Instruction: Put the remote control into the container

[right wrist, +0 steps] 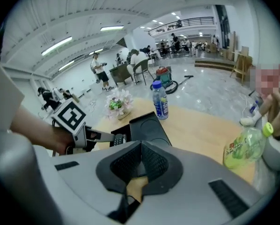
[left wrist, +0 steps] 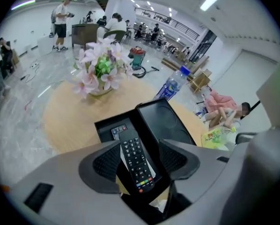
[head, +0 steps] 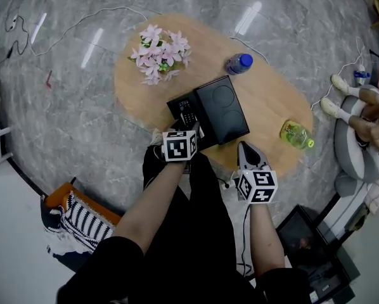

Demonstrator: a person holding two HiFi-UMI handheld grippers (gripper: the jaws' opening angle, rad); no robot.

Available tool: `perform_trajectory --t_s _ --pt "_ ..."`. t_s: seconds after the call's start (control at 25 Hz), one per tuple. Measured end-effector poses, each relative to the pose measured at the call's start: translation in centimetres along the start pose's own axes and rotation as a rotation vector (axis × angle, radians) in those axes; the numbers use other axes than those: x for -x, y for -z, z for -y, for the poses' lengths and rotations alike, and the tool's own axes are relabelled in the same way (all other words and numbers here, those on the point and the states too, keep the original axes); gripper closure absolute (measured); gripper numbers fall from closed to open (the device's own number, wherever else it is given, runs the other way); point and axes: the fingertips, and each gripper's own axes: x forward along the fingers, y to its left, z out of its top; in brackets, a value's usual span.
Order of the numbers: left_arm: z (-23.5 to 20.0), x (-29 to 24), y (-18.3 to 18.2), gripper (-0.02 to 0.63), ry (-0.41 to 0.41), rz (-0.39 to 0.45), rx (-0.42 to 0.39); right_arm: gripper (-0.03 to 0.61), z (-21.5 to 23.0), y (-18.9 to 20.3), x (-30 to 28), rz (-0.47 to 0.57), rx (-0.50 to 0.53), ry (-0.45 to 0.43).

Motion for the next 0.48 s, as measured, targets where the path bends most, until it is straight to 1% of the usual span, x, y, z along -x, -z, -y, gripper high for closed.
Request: perform_trajectory --t_s 0.08,0.12,0.24,0.32,0.4,0.48 --pt "0.1 2.0 -1.0 0.351 0.034 0.037 -0.047 0.566 -0.8 -0.9 1.0 0.035 -0.071 0.0" --pt "0.2 3.1 -1.7 0.37 0.053 0.059 -0.07 0.566 -1.3 -1.4 1.4 0.052 -0.083 0.001" --pt "0.5 6.1 -4.4 0.474 0.104 0.13 -0.171 0.566 -2.0 -3.4 2.8 0.111 -0.088 0.039" --pt "0.7 8.0 -6.4 0.524 0.15 0.178 -0.241 0.566 -2.5 -4.5 4.1 0.167 -0.11 0.085" --pt "1.1 10.1 -8.3 0.573 0.198 0.229 -0.281 0.566 -3.2 -5.7 5.6 0.223 -0.123 0.124" --pt "1.7 12.4 -9.9 0.598 0.248 0.274 -0.313 0.566 -4.0 -6.6 7.1 0.268 -0.124 0.159"
